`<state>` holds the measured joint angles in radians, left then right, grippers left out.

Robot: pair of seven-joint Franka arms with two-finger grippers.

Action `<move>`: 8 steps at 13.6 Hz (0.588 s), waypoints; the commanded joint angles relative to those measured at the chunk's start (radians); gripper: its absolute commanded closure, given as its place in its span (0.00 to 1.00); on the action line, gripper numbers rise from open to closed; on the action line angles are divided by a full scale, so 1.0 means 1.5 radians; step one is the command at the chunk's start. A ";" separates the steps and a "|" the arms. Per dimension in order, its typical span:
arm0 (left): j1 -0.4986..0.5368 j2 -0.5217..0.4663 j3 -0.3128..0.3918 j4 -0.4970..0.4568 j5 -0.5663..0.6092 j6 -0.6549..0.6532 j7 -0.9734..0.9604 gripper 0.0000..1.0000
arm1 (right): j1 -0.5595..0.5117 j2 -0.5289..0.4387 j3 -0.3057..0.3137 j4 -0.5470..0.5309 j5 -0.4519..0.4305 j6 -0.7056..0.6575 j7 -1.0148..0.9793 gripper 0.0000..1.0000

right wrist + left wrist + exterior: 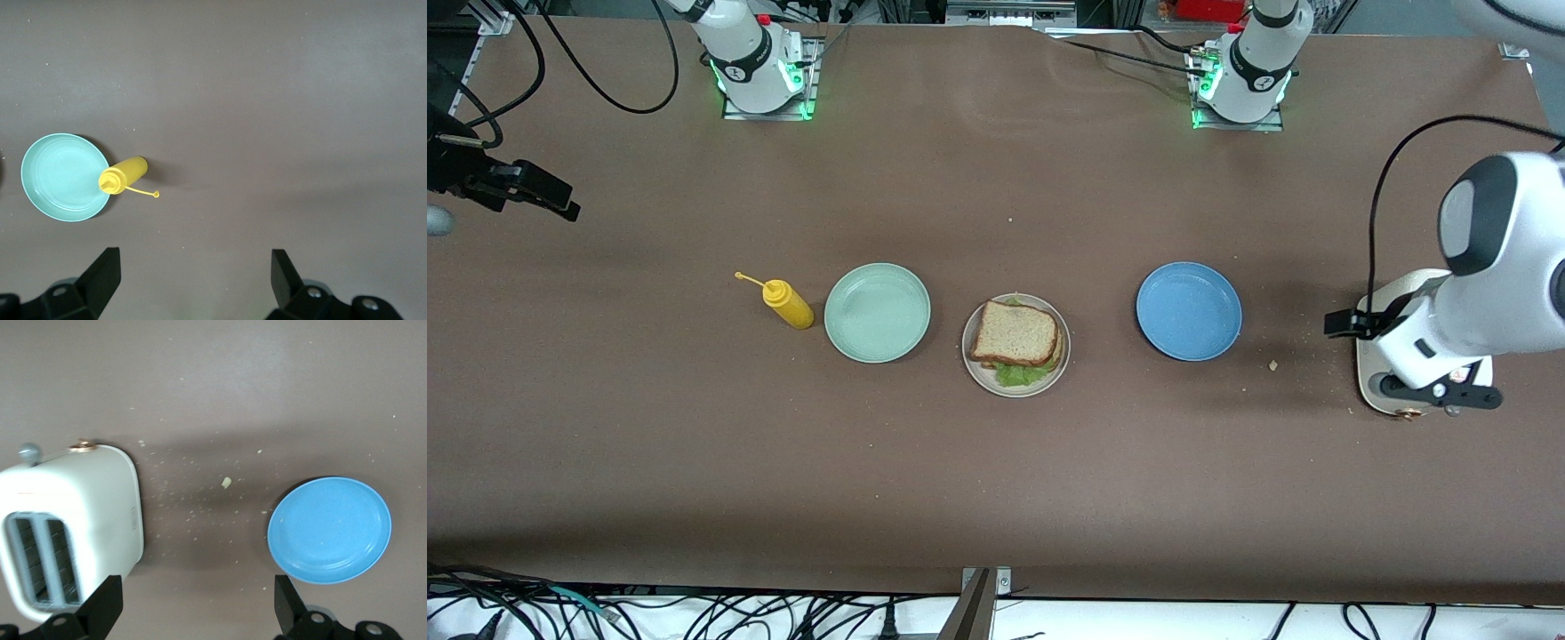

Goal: Make sandwich in beige plate with both arms

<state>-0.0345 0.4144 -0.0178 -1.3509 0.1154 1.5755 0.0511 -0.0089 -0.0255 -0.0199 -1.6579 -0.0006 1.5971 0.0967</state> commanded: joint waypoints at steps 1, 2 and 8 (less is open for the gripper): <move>0.009 -0.099 -0.004 -0.055 0.024 -0.025 0.006 0.00 | 0.000 0.005 0.002 0.016 0.011 -0.012 -0.006 0.00; 0.014 -0.137 -0.004 -0.085 0.024 -0.025 0.006 0.00 | 0.000 0.005 0.002 0.016 0.012 -0.013 -0.006 0.00; 0.019 -0.256 -0.006 -0.158 0.005 -0.061 0.006 0.00 | 0.001 0.005 0.002 0.016 0.011 -0.011 -0.010 0.00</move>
<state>-0.0077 0.0828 -0.0174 -1.5390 0.1189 1.5045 0.0511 -0.0077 -0.0254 -0.0174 -1.6568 -0.0006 1.5965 0.0967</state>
